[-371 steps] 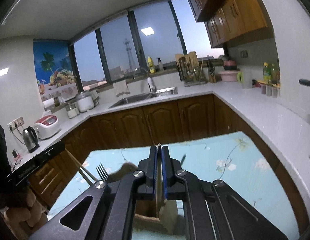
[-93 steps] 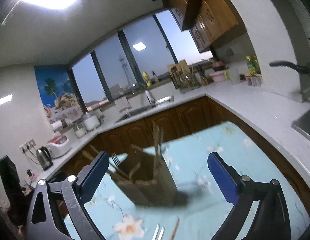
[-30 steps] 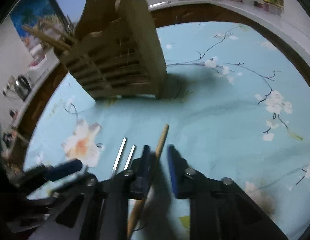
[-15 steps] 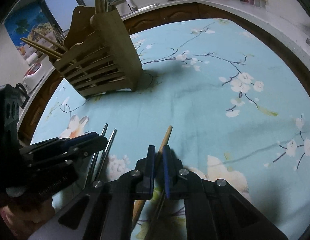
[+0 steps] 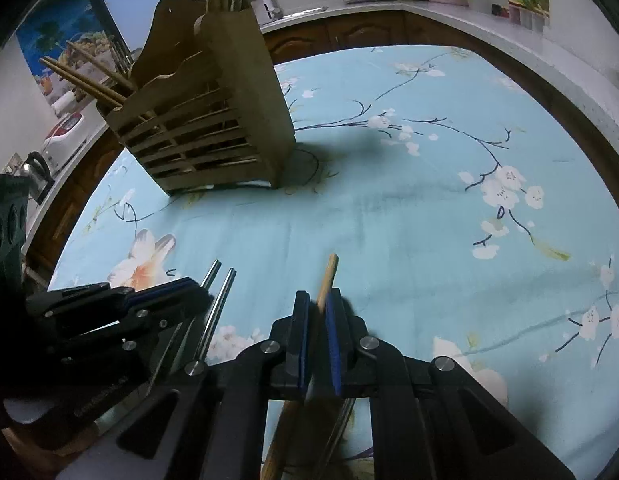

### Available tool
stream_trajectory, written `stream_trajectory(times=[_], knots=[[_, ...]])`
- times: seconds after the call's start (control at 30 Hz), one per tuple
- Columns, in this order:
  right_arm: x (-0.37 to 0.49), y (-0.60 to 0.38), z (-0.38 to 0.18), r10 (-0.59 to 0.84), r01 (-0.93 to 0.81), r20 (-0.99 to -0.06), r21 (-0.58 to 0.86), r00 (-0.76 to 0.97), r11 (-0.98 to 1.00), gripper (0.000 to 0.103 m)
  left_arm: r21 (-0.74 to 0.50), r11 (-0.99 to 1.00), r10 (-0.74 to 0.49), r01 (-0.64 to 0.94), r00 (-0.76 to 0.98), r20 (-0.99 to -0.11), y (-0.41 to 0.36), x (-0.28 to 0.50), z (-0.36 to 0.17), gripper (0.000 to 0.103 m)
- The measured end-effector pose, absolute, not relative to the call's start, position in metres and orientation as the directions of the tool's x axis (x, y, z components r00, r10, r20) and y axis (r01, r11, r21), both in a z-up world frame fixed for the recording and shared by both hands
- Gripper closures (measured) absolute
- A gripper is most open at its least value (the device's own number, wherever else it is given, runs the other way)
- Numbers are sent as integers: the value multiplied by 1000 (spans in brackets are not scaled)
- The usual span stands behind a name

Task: Organize utensils
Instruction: 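Grasp a steel chopstick with the left tool while the right tool grasps a wooden chopstick, then lift the steel chopstick with the left tool while the right tool carries its chopstick to the holder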

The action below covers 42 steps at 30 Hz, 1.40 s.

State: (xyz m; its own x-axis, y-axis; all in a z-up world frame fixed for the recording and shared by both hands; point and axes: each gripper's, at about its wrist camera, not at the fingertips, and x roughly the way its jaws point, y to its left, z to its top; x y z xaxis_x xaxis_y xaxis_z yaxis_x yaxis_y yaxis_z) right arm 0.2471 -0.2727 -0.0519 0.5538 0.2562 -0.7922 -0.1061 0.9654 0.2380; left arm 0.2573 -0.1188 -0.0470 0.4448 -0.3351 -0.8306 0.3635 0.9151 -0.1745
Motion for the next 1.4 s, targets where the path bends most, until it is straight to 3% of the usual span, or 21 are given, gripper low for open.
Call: stream_trajectory(times=[0.33,0.6,0.87,0.97,1.07,1.4], knots=[[242,-264,-51,267,-121,-798,241,540,963,95,-201,919,-347,338,458,-818,-100,236,-40,99],[244,-251,-48,242,-145,-823,195,515,970,78,-183,930,-312,319,421,-852,-98,239,-46,98],[243,-239,-50,191,-174,-828,115,528,978,76,-82,921,-260,381,445,-857,-110,234,-47,98],[241,-232,-52,156,-181,-821,65,549,981,77,-74,919,-259,388,451,-854,-110,234,-47,98],[242,-236,-51,152,-163,-818,73,554,984,94,-89,921,-268,379,451,-852,-106,233,-46,99],[221,-267,-23,313,-146,-755,283,577,948,97,-216,923,-365,319,542,-757,-60,203,0,99]])
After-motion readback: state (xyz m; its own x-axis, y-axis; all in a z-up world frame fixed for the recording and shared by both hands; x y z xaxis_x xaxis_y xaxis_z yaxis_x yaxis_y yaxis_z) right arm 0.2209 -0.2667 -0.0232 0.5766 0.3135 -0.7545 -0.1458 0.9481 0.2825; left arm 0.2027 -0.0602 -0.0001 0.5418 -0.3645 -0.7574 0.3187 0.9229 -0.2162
